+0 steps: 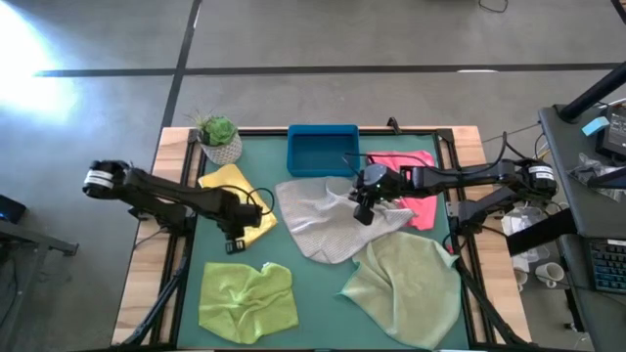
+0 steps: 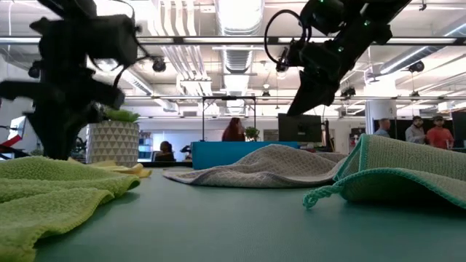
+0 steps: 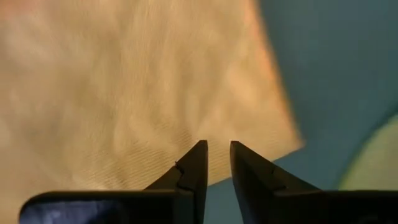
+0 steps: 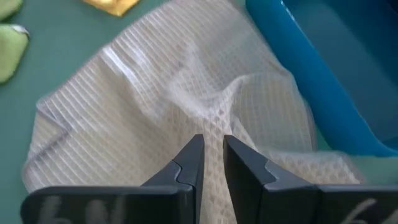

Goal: Fold microfiber towels
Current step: Fold the yellow microfiber cloth

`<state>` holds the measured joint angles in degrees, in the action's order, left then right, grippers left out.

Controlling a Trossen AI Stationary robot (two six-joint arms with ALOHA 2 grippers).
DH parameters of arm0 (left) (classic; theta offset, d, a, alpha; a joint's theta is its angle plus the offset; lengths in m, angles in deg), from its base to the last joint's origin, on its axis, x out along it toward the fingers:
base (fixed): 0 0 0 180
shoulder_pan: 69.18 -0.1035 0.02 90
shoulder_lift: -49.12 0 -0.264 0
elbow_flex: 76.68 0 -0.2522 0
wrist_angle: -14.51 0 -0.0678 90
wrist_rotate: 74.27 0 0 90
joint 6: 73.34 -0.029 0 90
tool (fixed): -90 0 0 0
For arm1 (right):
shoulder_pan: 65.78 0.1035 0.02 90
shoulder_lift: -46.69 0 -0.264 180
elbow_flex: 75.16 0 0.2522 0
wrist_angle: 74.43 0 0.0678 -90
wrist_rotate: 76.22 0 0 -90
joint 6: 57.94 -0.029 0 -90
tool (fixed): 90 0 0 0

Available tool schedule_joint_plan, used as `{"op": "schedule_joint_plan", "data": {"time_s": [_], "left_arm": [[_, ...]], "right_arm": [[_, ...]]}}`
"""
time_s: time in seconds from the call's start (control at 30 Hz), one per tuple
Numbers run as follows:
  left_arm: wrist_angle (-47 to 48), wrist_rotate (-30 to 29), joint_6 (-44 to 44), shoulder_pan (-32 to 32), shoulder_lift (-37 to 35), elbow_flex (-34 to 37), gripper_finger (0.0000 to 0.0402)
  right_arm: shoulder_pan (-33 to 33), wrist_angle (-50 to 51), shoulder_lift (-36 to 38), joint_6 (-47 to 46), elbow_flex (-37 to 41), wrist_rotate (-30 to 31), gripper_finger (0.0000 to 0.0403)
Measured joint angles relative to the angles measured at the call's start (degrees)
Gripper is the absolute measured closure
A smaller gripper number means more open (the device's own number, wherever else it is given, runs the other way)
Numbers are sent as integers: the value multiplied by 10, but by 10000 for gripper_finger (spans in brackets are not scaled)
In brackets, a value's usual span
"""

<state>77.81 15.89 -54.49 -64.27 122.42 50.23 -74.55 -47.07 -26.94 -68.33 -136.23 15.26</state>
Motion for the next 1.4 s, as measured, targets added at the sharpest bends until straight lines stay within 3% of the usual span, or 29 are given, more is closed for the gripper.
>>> {"op": "schedule_joint_plan", "data": {"time_s": [0.3, 0.57, 0.9, 1.1, 1.4], "left_arm": [[11, 2, 92, 70, -70, -27, 347], [5, -51, 125, 138, -61, -10, 347], [1, -67, 169, 144, -25, 6, 347], [0, -53, 243, 144, -20, 24, 347], [-3, -64, 232, 146, -25, 17, 347]], "right_arm": [[0, -37, 0, 16, 0, 0, 346], [0, -44, 0, 40, 0, 0, 296], [-3, -54, 0, 52, 0, 0, 254], [-5, -54, 0, 52, 0, 0, 252], [-8, -55, 0, 50, 0, 0, 252]]}}
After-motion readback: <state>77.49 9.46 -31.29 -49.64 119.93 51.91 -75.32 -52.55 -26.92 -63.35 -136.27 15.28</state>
